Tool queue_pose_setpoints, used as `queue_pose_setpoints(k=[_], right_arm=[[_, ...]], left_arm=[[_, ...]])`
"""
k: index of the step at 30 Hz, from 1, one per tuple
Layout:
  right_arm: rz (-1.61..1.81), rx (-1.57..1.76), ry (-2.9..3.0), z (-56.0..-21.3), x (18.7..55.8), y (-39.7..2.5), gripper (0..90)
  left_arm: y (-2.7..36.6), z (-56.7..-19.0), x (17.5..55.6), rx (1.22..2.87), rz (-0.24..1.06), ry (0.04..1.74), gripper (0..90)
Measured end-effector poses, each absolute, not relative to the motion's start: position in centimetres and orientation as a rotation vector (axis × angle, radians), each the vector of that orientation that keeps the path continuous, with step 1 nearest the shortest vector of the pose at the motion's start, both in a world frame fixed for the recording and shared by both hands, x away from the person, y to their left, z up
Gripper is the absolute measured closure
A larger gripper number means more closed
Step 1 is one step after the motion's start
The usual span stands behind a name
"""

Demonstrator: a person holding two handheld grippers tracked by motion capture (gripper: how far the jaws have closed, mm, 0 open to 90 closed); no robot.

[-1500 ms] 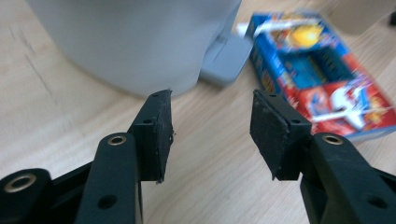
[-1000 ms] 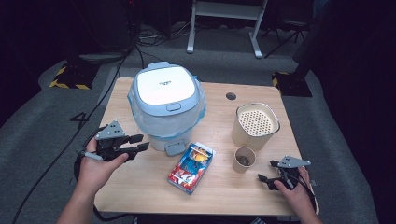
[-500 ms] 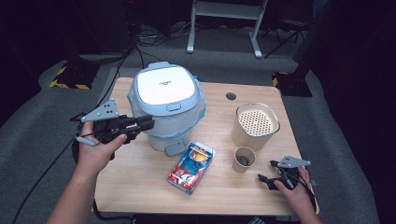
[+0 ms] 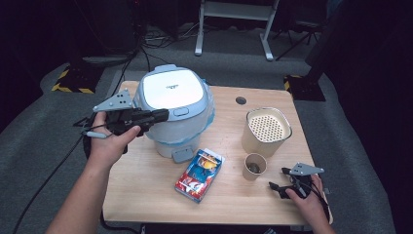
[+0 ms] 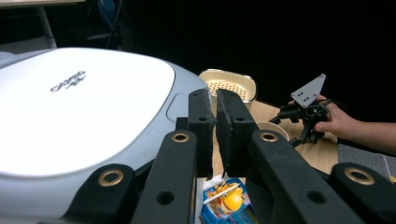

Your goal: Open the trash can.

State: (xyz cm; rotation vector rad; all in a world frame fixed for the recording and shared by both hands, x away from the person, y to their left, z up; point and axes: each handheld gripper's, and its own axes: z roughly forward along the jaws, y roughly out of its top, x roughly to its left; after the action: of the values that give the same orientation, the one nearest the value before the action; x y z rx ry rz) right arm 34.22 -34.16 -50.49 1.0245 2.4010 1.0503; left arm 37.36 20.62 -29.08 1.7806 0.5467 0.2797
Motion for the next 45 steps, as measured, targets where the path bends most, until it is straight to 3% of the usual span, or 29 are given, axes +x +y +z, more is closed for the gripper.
queue_pose_setpoints(k=[16,45], right_arm=[[1.05,1.025,2.401,-50.5,34.2,-34.2,15.4],[1.051,1.024,2.4,-50.5,34.2,-34.2,15.4]], left_arm=[[18.2,-29.3,40.7,1.842,0.29,0.553,90.0],[17.2,-29.5,40.7,1.882,0.313,0.573,90.0]])
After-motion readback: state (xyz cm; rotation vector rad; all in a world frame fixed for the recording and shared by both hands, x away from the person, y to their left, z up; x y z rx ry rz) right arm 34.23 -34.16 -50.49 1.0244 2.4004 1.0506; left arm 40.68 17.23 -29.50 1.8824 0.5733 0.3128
